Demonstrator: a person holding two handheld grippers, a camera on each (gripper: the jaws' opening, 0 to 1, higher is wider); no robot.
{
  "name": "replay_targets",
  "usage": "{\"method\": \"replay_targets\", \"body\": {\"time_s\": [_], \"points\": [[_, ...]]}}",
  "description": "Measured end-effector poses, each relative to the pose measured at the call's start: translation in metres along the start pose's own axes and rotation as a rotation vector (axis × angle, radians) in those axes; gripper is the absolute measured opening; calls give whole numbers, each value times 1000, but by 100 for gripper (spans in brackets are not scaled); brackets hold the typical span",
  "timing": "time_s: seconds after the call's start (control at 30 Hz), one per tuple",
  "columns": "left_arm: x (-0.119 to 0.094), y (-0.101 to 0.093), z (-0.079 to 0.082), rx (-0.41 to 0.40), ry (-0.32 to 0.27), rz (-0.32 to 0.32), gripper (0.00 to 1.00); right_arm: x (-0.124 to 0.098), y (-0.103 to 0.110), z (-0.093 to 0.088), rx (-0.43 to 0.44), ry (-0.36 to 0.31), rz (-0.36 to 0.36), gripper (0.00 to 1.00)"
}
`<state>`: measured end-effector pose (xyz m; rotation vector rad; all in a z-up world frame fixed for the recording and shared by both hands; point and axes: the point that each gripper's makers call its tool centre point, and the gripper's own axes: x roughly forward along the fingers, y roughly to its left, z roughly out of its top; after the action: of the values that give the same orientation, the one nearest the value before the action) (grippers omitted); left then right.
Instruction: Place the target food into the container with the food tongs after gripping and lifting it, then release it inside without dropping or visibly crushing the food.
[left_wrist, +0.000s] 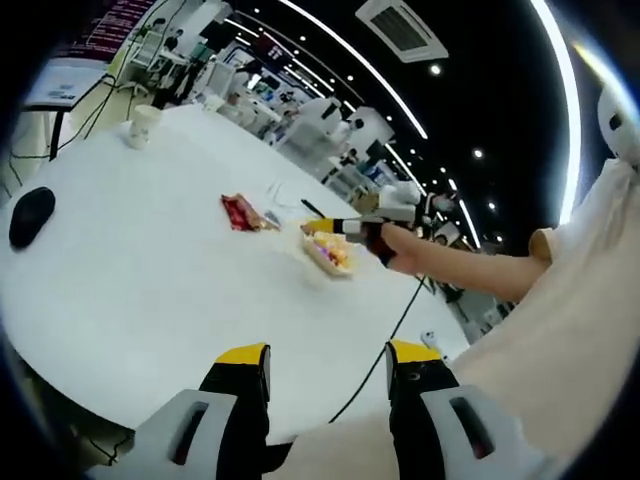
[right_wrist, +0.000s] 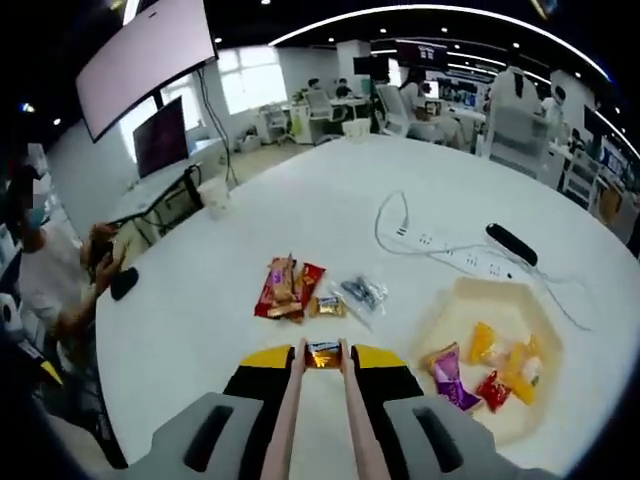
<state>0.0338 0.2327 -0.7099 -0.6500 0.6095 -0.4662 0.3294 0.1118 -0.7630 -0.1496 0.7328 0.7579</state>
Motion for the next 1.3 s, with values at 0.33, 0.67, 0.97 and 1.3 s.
{"method": "replay_targets", "body": {"time_s": [0.33,0.67,0.97,1.3], "points": [[4,-9,5,31,-4,-20,45,-23,1,3,3,-29,-16,21],[0,-9,1,32,-4,-15,45,-35,-6,15,23,-65,-26,21],[1,-13,-1,35,-5,-23,45,-46,-29,35,39,-118,-47,20],[0,-13,-4,30,-5,-22,45,-61,-64,51,71,-174,-97,20]]}}
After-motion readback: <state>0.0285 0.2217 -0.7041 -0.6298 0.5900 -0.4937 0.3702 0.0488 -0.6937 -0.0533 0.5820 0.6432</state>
